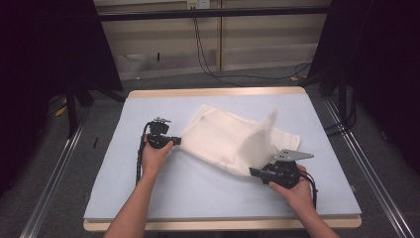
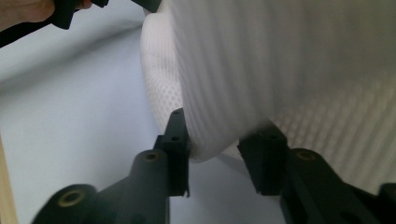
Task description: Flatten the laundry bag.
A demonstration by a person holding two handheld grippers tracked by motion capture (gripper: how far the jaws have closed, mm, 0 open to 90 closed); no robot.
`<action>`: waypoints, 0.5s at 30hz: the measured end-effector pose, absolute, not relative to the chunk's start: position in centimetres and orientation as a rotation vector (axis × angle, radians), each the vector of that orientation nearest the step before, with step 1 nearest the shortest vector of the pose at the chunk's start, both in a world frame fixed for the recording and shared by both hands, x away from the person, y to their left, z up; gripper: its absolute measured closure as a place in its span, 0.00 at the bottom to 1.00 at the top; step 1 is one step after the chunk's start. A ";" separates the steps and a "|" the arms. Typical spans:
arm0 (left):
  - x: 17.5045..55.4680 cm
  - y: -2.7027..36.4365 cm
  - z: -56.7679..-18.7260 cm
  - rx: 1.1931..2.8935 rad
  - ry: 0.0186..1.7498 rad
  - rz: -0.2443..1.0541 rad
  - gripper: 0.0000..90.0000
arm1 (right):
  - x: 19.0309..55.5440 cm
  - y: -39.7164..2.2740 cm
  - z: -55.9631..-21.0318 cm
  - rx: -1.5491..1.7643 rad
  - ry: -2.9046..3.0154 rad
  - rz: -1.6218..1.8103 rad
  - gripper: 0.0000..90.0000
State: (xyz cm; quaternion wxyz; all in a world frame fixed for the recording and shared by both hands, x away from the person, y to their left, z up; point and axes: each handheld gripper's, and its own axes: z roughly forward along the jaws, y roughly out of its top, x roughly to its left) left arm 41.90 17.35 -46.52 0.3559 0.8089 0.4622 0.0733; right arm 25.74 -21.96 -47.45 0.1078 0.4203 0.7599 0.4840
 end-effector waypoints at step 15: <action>42.3 19.9 -46.5 2.071 1.266 0.261 0.94 | 25.4 -26.3 -47.7 1.263 2.178 1.294 0.55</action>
